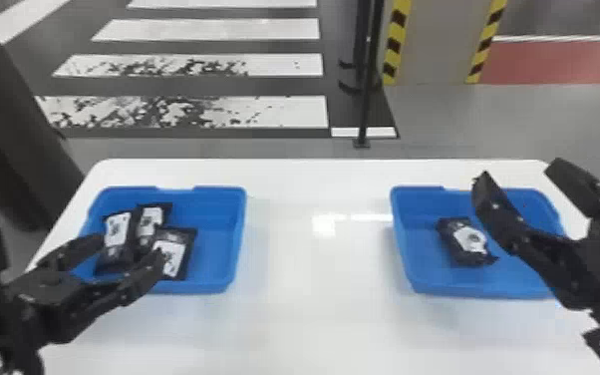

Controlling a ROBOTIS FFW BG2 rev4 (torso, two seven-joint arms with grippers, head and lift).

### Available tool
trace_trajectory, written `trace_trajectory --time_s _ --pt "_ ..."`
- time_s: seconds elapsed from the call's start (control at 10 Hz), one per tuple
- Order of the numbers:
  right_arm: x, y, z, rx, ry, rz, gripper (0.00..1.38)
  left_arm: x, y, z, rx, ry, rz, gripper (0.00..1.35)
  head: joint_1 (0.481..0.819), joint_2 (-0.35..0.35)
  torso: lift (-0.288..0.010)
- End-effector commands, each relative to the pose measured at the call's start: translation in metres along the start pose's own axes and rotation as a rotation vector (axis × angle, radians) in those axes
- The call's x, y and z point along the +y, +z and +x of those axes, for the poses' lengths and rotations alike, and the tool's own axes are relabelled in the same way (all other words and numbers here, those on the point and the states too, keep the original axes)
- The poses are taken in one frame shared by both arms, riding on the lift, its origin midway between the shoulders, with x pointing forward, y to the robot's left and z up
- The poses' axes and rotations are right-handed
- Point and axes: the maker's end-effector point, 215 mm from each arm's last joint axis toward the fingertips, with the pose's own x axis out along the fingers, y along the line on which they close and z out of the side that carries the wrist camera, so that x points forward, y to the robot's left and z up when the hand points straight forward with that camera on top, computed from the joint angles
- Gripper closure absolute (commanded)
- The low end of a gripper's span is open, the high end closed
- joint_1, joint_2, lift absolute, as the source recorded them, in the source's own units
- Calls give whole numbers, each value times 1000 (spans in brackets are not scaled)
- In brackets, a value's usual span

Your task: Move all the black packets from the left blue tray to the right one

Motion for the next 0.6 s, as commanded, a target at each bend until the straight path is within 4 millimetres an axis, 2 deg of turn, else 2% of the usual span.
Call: trace_trajectory --time_s 0.0,0.1,0.2,0.3,0.5 --pt "29 2 -5 -11 53 84 139 24 -24 12 84 56 -16 134 695 102 -140" --pt "42 5 -5 -13 78 102 147 36 -34 28 104 71 -33 134 695 129 -140" --pt "50 0 -1 -1 102 128 147 42 -45 45 133 70 -57 134 695 170 -140" --pt "52 0 1 -4 114 127 147 48 -46 60 151 81 -52 134 695 195 -140" --pt "53 0 3 -1 120 129 151 45 -53 88 205 75 -69 134 695 204 -140"
